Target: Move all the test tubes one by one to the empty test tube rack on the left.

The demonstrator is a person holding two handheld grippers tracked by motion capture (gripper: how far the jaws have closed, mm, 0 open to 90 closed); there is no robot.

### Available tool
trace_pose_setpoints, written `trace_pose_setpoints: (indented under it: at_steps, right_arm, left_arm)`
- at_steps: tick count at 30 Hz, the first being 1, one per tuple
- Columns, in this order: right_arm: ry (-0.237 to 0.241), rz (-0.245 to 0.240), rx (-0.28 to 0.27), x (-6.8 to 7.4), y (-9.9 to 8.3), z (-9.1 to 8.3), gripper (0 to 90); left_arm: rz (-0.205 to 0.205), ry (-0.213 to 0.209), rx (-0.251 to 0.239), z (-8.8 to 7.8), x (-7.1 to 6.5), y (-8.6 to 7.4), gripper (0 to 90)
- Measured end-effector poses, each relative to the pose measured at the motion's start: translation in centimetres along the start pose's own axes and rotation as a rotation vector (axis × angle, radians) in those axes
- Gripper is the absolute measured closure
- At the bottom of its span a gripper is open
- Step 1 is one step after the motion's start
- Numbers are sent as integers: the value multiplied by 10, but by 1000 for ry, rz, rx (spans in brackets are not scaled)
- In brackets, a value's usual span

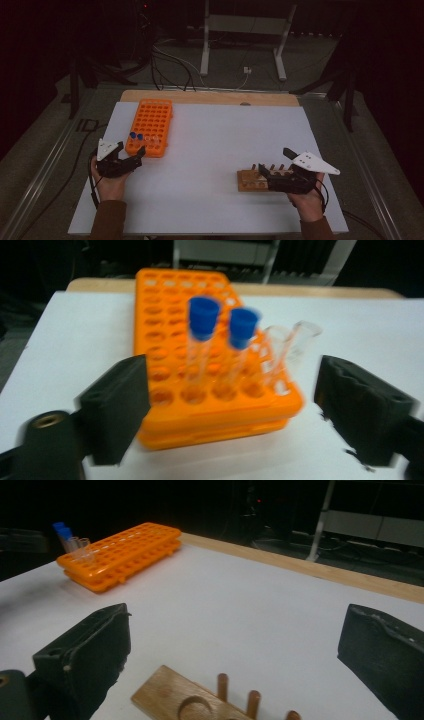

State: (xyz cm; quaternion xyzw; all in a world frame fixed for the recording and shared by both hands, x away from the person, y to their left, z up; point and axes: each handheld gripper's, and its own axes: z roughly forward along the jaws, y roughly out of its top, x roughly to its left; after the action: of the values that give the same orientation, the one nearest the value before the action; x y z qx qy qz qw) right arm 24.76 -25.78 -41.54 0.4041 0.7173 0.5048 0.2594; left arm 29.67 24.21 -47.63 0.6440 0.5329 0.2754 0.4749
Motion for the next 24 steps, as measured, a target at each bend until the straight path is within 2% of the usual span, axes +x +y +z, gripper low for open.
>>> trace_pose_setpoints:
  at_steps: [3,5,9,14,20,21,24]
  right_arm:
    - [-22,-4,2,-5,1,-3,3]
    - [-27,2,1,-8,1,-5,3]
    - [-39,8,3,-15,2,-8,4]
    - [-56,28,12,-28,2,-18,9]
    - [-69,37,38,-44,-4,-30,15]
    - [-70,36,42,-45,-6,-33,49]
    - [-61,28,51,-48,-15,-38,67]
  left_arm:
    - [-6,-36,-24,-6,-5,3,19]
    - [0,-56,-37,-9,-9,4,6]
    - [-1,-88,-56,-16,-16,6,5]
    - [-1,-116,-51,-20,-22,6,5]
    - [5,-129,-45,-20,-26,6,5]
    - [3,-130,-45,-20,-27,6,5]
    - [9,-135,-40,-20,-29,5,5]
